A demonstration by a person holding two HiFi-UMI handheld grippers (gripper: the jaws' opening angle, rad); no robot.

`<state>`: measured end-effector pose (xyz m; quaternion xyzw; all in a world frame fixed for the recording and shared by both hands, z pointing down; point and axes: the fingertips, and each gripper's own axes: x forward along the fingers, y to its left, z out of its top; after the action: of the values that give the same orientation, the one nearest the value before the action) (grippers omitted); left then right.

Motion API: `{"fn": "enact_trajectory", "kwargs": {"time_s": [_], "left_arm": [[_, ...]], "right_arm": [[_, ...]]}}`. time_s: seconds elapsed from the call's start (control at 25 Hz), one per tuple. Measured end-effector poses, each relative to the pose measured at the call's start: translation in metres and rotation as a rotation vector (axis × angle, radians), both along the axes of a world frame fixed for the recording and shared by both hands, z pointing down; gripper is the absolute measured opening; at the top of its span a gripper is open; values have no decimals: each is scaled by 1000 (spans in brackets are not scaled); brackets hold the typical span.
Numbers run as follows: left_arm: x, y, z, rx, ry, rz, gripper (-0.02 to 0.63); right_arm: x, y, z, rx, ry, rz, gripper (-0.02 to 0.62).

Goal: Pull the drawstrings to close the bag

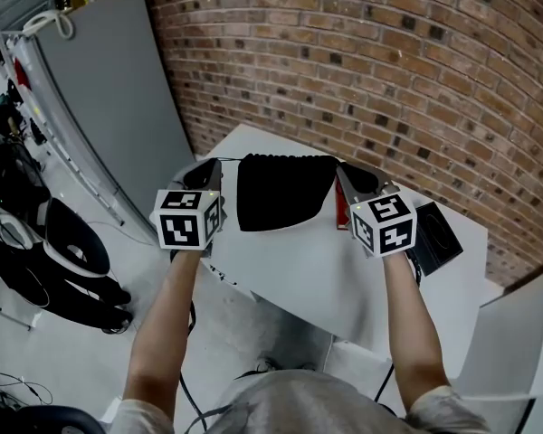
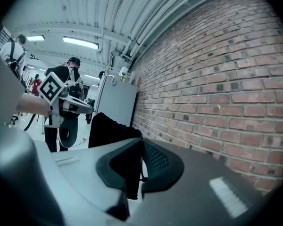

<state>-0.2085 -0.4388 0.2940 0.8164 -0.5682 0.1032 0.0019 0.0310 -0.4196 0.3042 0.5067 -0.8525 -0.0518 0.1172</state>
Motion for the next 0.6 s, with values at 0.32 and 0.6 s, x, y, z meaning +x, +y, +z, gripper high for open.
{"fn": "enact_trajectory", "kwargs": {"time_s": [0.32, 0.6], "left_arm": [[-2, 0, -1, 0, 1, -10, 6], [-4, -3, 1, -9, 8, -13, 6]], "right_arm": [[1, 4, 1, -37, -61, -33, 9], [1, 4, -1, -68, -111, -64, 9]]}}
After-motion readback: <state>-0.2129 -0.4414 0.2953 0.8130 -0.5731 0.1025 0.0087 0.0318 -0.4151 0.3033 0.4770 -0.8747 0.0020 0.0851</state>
